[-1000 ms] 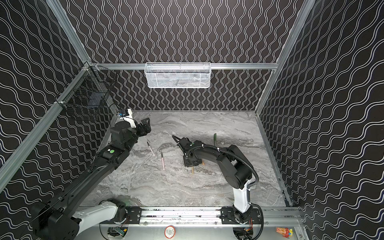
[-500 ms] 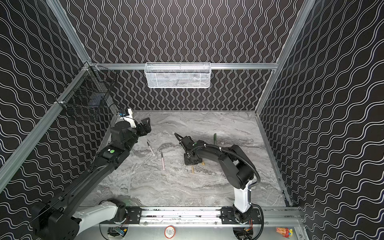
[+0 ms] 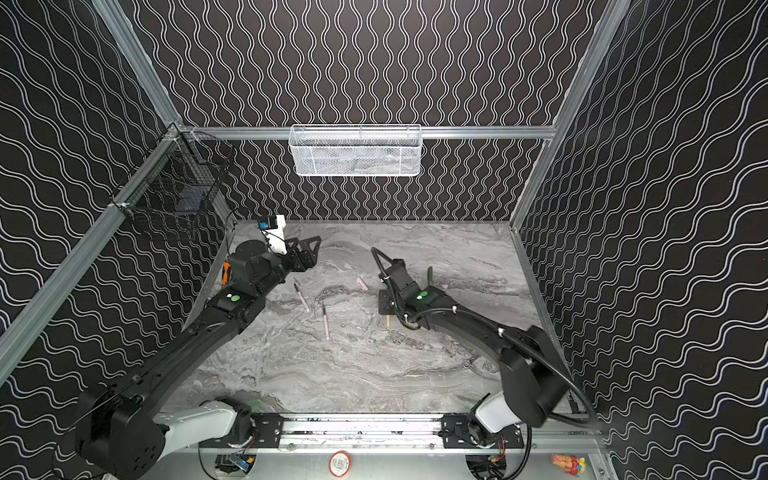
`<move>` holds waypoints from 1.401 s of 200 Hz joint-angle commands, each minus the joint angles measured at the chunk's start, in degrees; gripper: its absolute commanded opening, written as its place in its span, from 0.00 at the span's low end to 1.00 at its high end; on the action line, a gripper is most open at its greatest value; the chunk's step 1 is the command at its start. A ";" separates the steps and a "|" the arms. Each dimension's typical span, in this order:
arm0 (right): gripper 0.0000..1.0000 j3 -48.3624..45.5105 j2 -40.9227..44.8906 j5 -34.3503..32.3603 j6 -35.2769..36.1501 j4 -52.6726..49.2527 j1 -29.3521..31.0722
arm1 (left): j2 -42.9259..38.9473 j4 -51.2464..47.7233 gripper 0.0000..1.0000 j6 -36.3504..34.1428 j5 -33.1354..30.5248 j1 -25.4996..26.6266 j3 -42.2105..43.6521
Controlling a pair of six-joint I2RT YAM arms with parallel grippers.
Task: Insert the pens into the pen caps
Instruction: 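Raise the tan pen upright with the right gripper while the left gripper reaches toward it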
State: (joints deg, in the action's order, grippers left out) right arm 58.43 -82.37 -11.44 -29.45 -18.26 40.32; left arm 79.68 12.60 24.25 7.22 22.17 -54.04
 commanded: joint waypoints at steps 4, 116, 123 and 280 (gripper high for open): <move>0.12 -0.93 5.37 -5.76 1.87 8.32 -0.86 | 3.31 6.08 0.78 -2.44 17.48 2.06 -1.74; 0.13 -2.84 19.15 -0.29 2.69 12.88 -2.93 | 13.94 -0.11 0.70 -9.54 36.57 15.07 -7.53; 0.13 -2.88 19.26 0.45 2.48 13.28 -2.66 | 14.43 -0.59 0.69 -9.32 36.31 15.40 -7.81; 0.13 -1.66 15.41 -0.70 2.95 16.93 3.10 | 16.87 2.24 0.37 -5.46 36.74 15.71 -8.11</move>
State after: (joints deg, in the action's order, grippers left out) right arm 56.29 -66.52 -12.60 -26.11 -4.80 43.29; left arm 96.31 12.71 18.48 42.78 37.78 -61.89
